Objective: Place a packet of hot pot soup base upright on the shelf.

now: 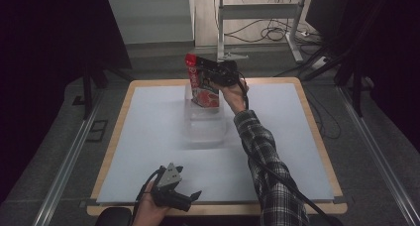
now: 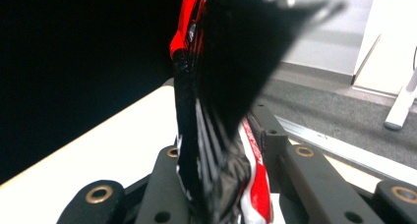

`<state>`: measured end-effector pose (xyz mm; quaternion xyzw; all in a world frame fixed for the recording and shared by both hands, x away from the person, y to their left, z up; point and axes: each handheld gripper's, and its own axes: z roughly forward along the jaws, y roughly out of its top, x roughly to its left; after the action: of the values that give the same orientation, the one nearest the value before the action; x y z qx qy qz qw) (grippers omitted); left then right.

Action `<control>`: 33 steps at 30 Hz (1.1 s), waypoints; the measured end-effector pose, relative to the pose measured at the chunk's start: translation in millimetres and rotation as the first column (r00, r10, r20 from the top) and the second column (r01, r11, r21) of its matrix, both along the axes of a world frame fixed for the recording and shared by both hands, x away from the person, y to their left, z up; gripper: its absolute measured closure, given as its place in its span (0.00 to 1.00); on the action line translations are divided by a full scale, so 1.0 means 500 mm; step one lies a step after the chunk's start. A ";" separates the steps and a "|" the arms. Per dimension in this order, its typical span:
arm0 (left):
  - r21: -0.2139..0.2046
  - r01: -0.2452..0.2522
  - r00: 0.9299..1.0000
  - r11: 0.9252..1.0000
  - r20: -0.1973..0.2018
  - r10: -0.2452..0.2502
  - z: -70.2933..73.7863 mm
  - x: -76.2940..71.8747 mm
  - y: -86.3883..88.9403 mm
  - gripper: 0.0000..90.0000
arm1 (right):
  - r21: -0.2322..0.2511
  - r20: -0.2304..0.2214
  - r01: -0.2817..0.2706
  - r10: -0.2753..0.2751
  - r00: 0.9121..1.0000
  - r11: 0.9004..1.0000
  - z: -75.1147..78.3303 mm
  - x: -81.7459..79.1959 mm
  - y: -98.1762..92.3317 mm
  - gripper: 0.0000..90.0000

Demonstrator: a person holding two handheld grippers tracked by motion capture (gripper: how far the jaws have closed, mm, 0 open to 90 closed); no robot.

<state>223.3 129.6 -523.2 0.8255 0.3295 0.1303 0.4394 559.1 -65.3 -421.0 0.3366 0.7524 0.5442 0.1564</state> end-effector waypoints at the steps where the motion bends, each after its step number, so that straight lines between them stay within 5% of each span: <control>1: 0.001 0.000 1.000 1.000 -0.002 0.000 0.000 0.000 0.000 0.00 | 0.014 0.003 0.000 0.000 1.000 1.000 -0.007 -0.002 -0.011 0.78; 6: 0.003 0.001 1.000 1.000 -0.006 -0.001 -0.002 0.000 -0.002 0.00 | 0.000 -0.010 0.018 -0.018 1.000 1.000 -0.014 -0.002 -0.030 0.74; 13: -0.016 -0.014 1.000 1.000 -0.006 0.014 0.002 0.002 0.005 0.01 | -0.004 -0.012 -0.018 0.018 1.000 1.000 -0.012 -0.004 -0.041 0.48; 17: -0.022 -0.015 1.000 1.000 -0.020 0.014 0.004 0.003 0.007 0.02 | -0.057 -0.004 -0.030 0.029 1.000 0.998 -0.006 -0.011 -0.036 0.39; 33: -0.026 0.000 1.000 1.000 -0.024 0.000 0.003 0.001 0.006 0.03 | -0.151 -0.042 -0.045 0.039 0.998 0.988 0.006 -0.037 -0.043 0.20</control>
<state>224.0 132.7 -521.6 0.8213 0.3364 0.1160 0.4459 540.5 -86.9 -417.8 0.3183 0.8014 0.4819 0.1554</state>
